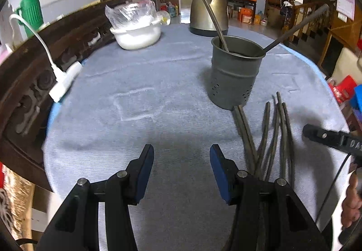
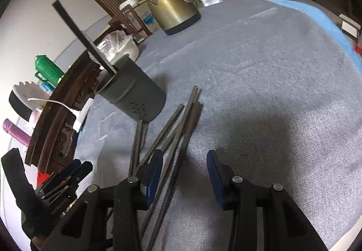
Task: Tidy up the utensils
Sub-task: 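Close the left gripper on another rod while the right gripper grasps a rod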
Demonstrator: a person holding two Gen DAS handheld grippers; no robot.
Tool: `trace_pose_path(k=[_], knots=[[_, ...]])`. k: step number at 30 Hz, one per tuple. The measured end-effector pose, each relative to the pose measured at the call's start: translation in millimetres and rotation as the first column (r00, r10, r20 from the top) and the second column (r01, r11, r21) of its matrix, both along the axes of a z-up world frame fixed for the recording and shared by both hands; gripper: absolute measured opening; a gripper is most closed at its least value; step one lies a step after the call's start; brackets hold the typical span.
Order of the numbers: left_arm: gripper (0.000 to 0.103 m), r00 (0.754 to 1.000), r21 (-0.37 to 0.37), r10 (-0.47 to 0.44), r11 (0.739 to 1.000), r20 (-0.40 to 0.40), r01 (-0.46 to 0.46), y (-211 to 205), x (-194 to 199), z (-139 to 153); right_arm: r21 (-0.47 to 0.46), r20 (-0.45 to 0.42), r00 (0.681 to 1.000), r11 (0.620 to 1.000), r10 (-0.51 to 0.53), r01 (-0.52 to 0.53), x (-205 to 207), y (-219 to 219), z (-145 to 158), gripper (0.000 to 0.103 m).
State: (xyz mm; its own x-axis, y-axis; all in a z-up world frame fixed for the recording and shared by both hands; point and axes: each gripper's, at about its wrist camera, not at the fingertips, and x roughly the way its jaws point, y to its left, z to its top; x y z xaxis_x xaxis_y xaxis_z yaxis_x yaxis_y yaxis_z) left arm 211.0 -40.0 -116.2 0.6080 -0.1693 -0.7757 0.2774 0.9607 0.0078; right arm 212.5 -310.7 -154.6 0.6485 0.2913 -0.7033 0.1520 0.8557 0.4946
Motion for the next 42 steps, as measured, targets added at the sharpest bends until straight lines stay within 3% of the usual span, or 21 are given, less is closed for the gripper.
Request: trace_pose_path(k=[5, 16, 27, 36, 42], knots=[[0.052, 0.997, -0.092, -0.041, 0.995, -0.059, 0.035, -6.2, 17.0, -4.8, -0.012, -0.035, 0.999, 1.000, -0.008, 0.008, 7.6, 1.3, -4.4, 0.039], [0.052, 0.983, -0.167, -0.112, 0.982, -0.147, 0.087, -29.9, 40.0, -22.4, -0.062, -0.096, 0.995, 0.998, 0.001, -0.007, 23.7, 14.7, -11.9, 0.033], [0.052, 0.974, -0.137, -0.144, 0.983, -0.177, 0.121, -53.4, 45.0, -34.6, -0.173, -0.101, 0.994, 0.983, 0.044, -0.061, 22.2, 28.5, -10.8, 0.028], [0.052, 0.970, -0.155, -0.135, 0.982, -0.204, 0.104, -55.0, 55.0, -38.4, -0.223, -0.103, 0.994, 0.973, 0.036, -0.058, 18.4, 20.4, -7.7, 0.028], [0.052, 0.968, -0.150, -0.136, 0.983, -0.211, 0.106, -57.8, 64.0, -38.5, -0.182, -0.136, 0.991, 0.983, 0.013, -0.037, 15.6, 1.7, -6.3, 0.028]])
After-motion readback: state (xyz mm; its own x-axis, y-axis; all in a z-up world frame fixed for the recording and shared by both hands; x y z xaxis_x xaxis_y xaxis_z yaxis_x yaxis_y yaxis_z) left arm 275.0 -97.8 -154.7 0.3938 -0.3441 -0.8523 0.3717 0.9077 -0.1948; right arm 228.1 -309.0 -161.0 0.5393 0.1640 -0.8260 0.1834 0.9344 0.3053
